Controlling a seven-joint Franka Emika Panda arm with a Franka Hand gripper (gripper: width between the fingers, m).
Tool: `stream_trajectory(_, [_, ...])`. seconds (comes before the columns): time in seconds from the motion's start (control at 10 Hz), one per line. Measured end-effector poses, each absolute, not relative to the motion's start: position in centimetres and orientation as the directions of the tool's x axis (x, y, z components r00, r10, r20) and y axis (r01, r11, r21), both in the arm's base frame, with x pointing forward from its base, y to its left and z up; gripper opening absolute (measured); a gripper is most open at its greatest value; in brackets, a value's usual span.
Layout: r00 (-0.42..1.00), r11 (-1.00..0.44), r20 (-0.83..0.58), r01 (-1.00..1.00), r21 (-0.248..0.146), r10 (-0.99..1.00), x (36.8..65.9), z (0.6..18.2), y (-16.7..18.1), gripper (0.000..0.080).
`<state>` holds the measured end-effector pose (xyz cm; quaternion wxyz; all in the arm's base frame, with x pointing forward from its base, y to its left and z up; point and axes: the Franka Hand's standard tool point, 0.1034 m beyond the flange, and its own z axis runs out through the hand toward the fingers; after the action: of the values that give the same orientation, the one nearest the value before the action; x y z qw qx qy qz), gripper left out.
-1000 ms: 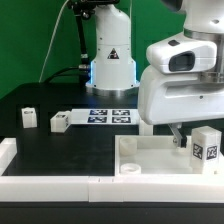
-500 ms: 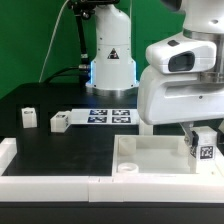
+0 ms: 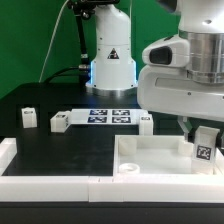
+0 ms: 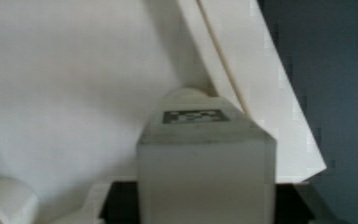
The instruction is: Assemble one leg
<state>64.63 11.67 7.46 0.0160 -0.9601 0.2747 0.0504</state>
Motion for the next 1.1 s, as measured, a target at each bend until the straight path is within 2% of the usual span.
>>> stream_trajectory(0.1, [0.753, -0.758, -0.108, -0.653, 0.007, -0.649, 64.65, 7.47, 11.68, 0.0291])
stream_trajectory(0.4, [0.538, -0.544, -0.104, -0.838, 0.035, -0.836, 64.70, 7.53, 11.63, 0.0291])
stream_trajectory(0.5, [0.502, -0.508, -0.104, -0.861, 0.040, -0.859, 64.67, 7.46, 11.64, 0.0367])
stream_trajectory(0.6, [0.501, -0.507, -0.106, -0.861, 0.039, -0.859, 64.65, 7.44, 11.75, 0.0367])
stream_trajectory(0.7, [0.520, -0.526, -0.107, -0.850, 0.037, -0.848, 64.64, 7.43, 11.75, 0.0507])
stream_trajectory(0.8, [0.553, -0.559, -0.108, -0.829, 0.033, -0.826, 64.64, 7.43, 11.77, 0.0608])
stream_trajectory(0.9, [0.571, -0.577, -0.108, -0.816, 0.032, -0.814, 64.60, 7.43, 11.86, 0.0608])
stream_trajectory(1.1, [0.797, -0.802, -0.099, -0.597, 0.016, -0.596, 64.41, 7.25, 12.23, 0.0648])
